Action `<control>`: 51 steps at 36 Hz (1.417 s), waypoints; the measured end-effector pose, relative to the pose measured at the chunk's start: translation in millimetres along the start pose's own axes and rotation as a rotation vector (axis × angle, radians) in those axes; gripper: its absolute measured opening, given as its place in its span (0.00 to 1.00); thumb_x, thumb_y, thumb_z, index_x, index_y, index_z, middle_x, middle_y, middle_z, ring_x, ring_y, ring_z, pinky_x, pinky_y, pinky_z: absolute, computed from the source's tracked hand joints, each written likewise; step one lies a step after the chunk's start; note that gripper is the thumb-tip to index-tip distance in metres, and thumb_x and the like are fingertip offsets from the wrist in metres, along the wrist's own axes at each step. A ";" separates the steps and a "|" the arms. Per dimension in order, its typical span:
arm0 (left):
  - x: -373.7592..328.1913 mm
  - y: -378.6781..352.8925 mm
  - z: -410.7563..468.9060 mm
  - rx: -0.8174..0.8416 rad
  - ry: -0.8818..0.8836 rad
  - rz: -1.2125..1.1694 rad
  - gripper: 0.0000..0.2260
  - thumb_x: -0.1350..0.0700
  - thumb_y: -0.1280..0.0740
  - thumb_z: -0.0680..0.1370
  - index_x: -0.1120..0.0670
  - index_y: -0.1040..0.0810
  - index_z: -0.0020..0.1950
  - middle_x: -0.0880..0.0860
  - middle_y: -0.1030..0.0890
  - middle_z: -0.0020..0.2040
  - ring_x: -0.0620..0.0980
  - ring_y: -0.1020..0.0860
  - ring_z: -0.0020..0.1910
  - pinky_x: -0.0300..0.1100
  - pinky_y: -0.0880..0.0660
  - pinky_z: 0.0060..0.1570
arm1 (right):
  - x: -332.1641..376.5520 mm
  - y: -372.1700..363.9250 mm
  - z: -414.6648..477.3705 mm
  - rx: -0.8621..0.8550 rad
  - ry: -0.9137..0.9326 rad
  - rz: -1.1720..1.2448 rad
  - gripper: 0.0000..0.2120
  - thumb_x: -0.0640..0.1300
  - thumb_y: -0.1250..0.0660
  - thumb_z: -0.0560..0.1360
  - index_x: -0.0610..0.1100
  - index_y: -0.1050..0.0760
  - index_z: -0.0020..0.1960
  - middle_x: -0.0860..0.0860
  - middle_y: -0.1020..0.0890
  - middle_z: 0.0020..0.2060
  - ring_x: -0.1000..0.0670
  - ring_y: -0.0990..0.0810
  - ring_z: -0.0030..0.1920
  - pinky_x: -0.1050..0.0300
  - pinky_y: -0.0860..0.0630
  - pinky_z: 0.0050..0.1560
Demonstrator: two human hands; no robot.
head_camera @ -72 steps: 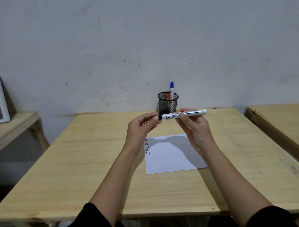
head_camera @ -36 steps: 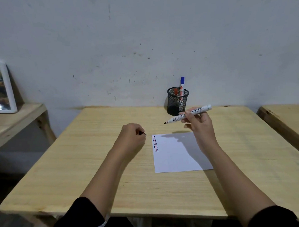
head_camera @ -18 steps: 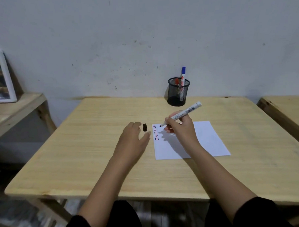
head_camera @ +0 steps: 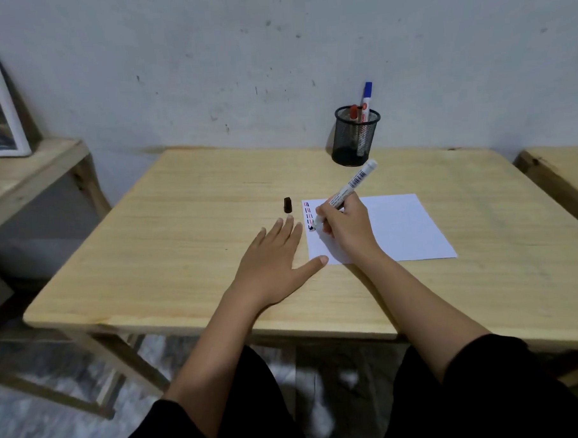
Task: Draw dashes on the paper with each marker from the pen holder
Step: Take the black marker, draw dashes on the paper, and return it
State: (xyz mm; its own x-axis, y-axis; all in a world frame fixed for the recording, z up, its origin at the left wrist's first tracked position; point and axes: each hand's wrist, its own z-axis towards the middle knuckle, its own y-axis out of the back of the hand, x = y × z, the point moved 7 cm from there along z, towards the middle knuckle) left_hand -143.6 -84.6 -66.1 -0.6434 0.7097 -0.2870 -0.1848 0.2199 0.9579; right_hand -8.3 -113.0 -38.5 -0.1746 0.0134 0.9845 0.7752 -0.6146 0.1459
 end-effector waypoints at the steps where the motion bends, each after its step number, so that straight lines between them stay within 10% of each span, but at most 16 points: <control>1: -0.2 0.2 -0.2 -0.003 -0.002 0.003 0.36 0.32 0.51 0.76 0.51 0.54 0.78 0.48 0.56 0.79 0.45 0.58 0.77 0.45 0.59 0.75 | -0.1 -0.4 0.1 0.004 0.002 -0.010 0.04 0.38 0.37 0.73 0.39 0.31 0.46 0.50 0.24 0.32 0.54 0.26 0.31 0.61 0.29 0.36; 33: -2.3 3.1 -0.9 -0.024 -0.004 -0.028 0.36 0.33 0.49 0.76 0.51 0.53 0.78 0.48 0.55 0.79 0.45 0.57 0.78 0.43 0.59 0.75 | -1.7 -1.0 1.3 0.019 -0.017 0.031 0.03 0.37 0.38 0.73 0.40 0.32 0.44 0.49 0.26 0.31 0.54 0.28 0.30 0.64 0.28 0.31; 41: 16.3 35.5 2.9 -0.297 0.131 -0.659 0.28 0.45 0.35 0.76 0.53 0.37 0.73 0.48 0.36 0.71 0.46 0.33 0.70 0.41 0.34 0.66 | 5.1 17.8 10.3 0.048 -0.094 0.465 0.02 0.37 0.38 0.77 0.40 0.31 0.47 0.46 0.25 0.35 0.54 0.25 0.30 0.65 0.26 0.32; 47: 20.3 64.5 35.0 -0.299 0.139 -0.605 0.23 0.55 0.36 0.79 0.54 0.36 0.73 0.52 0.34 0.70 0.51 0.30 0.67 0.25 0.38 0.47 | 18.1 38.0 21.6 0.089 -0.083 0.460 0.02 0.38 0.35 0.75 0.43 0.25 0.44 0.49 0.20 0.40 0.55 0.22 0.39 0.64 0.24 0.37; 51: 21.8 65.9 58.1 -0.217 0.154 -0.494 0.21 0.56 0.35 0.78 0.54 0.32 0.70 0.54 0.30 0.64 0.50 0.26 0.57 0.35 0.35 0.51 | 23.5 48.6 27.9 0.065 -0.079 0.548 0.05 0.34 0.33 0.73 0.43 0.25 0.44 0.48 0.18 0.42 0.52 0.18 0.45 0.63 0.23 0.45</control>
State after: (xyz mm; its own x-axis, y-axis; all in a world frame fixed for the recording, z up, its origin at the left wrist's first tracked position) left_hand -126.7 -15.8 -9.8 -0.5399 0.4478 -0.7128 -0.6299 0.3468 0.6950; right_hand 42.2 -120.5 -5.5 0.3089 -0.2334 0.9220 0.7761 -0.4984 -0.3862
